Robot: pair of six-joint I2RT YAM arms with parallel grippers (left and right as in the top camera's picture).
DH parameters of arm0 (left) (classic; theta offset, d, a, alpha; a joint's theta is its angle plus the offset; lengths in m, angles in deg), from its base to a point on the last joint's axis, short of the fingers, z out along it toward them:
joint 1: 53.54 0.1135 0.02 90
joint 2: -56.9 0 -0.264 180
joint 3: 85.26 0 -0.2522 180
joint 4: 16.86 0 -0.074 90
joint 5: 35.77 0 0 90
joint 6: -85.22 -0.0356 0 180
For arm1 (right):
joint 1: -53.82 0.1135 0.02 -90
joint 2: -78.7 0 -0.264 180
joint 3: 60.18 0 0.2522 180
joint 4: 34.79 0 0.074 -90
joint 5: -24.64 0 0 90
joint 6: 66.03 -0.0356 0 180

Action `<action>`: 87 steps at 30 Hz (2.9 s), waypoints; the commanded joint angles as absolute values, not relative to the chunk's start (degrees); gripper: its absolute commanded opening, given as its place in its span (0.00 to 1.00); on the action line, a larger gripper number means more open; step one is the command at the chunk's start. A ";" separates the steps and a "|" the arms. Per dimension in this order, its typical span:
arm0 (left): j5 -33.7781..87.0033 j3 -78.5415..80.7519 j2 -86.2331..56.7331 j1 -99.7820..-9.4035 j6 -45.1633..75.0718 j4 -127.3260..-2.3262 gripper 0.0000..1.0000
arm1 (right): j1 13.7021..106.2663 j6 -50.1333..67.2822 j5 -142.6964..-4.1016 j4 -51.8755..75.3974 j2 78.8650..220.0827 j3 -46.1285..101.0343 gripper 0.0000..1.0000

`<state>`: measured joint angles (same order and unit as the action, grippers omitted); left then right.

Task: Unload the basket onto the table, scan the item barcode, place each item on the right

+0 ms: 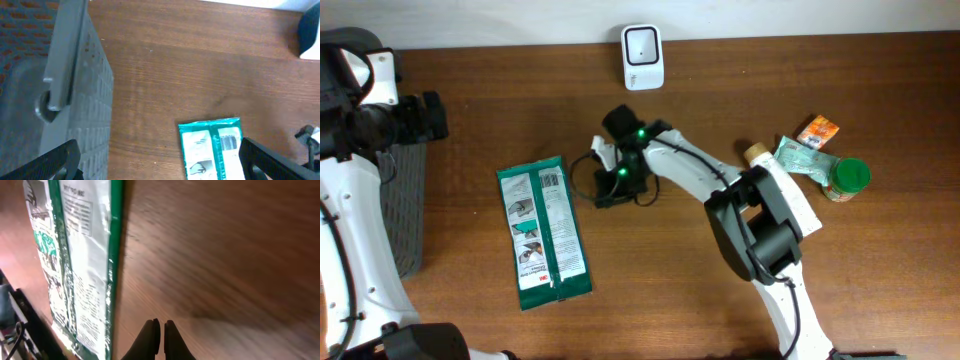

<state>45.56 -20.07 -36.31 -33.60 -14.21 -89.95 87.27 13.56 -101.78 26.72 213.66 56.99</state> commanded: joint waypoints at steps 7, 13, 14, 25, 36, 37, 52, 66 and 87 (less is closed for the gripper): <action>46.28 -18.35 -35.66 -44.05 -0.03 -98.39 0.00 | 85.61 17.78 -100.67 28.08 208.06 58.17 0.05; 50.04 18.09 -35.66 -49.27 11.34 -83.90 0.00 | 85.66 17.78 -100.67 28.10 208.13 58.00 0.05; 52.01 22.24 -35.66 -49.25 13.39 -80.25 0.00 | 85.66 17.75 -100.67 28.16 208.39 58.00 0.05; 53.30 31.64 -39.57 -50.39 15.56 -66.56 0.00 | 83.10 17.78 -100.69 29.80 208.56 58.00 0.17; 38.09 31.66 -42.76 -59.30 14.92 -53.97 0.00 | 81.61 17.25 -104.80 31.49 208.61 50.94 0.50; 38.09 31.68 -42.87 -59.30 14.92 -54.00 0.00 | 81.13 16.12 -104.82 30.70 208.61 49.39 0.51; 36.38 31.88 -47.26 -59.30 15.34 -54.06 0.00 | 83.62 -6.55 -117.17 -16.75 201.22 32.29 0.38; 36.21 31.49 -46.83 -58.41 15.27 -55.00 0.00 | 84.02 0.23 -117.30 -10.26 201.74 31.11 0.04; 40.73 27.25 -27.72 -43.24 8.39 -58.56 0.99 | 65.44 30.96 -131.66 18.24 164.52 31.16 0.04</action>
<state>40.34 27.84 -28.55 -43.43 8.50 -58.48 65.68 32.66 -134.92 18.22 165.83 30.92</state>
